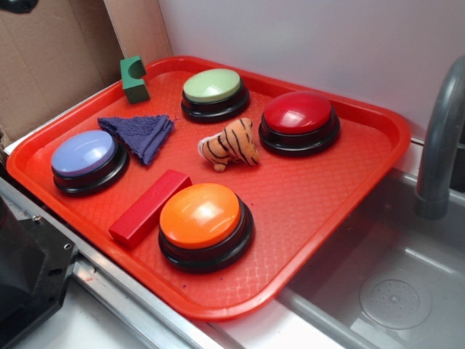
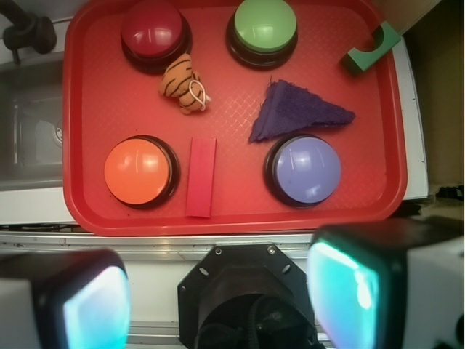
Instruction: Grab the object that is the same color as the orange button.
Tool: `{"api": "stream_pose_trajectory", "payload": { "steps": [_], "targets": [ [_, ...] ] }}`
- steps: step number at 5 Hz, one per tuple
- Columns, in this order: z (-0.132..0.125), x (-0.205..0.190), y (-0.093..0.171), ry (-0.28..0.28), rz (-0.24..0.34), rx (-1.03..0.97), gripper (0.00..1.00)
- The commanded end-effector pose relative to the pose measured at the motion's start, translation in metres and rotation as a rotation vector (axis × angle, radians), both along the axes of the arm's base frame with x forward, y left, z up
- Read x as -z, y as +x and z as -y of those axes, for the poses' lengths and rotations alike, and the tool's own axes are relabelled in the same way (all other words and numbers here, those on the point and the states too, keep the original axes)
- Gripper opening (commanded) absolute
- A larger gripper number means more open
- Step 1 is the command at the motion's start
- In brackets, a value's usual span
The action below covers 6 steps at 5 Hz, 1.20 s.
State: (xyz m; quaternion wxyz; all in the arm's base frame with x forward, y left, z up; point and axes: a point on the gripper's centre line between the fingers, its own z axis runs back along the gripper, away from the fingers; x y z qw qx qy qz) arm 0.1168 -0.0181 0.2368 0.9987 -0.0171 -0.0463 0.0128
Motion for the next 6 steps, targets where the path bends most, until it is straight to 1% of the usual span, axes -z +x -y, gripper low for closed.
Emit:
{"api": "stream_pose_trajectory", "payload": {
  "steps": [1, 2, 3, 4, 5, 6],
  "targets": [
    [0.0, 0.0, 0.0, 0.0, 0.0, 0.0, 1.0],
    [0.002, 0.011, 0.031, 0.054, 0.047, 0.039, 1.0],
    [0.01, 0.025, 0.056, 0.052, 0.096, 0.131, 1.0],
    [0.023, 0.047, 0.084, 0.059, 0.151, 0.295, 1.0],
    [0.026, 0.083, 0.111, 0.04, 0.163, 0.276, 1.0],
    [0.031, 0.11, 0.128, 0.049, 0.197, 0.323, 1.0]
  ]
}}
